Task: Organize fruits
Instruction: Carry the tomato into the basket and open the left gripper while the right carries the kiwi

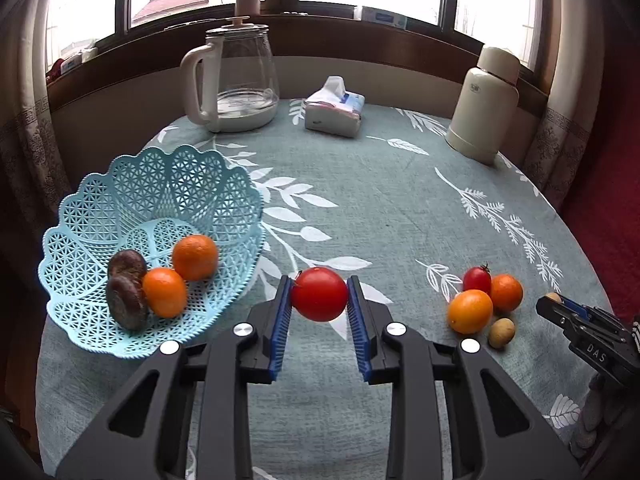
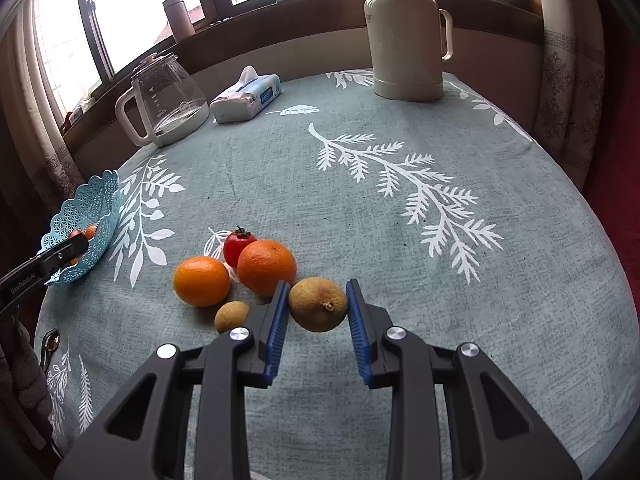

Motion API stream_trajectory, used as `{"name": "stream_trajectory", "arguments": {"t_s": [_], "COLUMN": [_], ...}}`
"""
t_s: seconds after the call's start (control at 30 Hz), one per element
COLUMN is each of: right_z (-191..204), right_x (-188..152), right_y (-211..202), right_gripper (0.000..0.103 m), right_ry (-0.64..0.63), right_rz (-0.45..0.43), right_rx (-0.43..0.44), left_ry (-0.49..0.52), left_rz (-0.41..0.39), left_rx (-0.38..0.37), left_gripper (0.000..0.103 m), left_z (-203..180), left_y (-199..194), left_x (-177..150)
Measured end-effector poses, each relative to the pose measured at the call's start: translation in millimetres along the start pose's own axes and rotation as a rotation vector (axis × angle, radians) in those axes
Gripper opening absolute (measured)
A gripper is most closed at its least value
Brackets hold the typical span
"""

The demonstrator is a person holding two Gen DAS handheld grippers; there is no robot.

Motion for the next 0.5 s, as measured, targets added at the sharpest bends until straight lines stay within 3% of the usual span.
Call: {"name": "stream_trajectory", "arguments": {"t_s": [0.5], "right_z": [27], "right_x": [5], "right_y": [1], "right_gripper": [0.029], "right_ry": [-0.033], "right_rz": [-0.001], "right_rx": [0.013], "left_ry": [-0.171], "left_rz": [-0.079], "left_rx": [0.145], "left_gripper": [0.029], "left_z": [110], "left_y": [-19], "left_x": [27]}}
Point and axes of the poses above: each gripper's, at about its wrist camera, not at the fingertips, and y roughly the way its jaws point, z to its left, x to its top, the point moved 6 cm from there along y, roughly the way its jaws point, and after that the axes turned 4 degrees about -y, right-handed, at the moved point
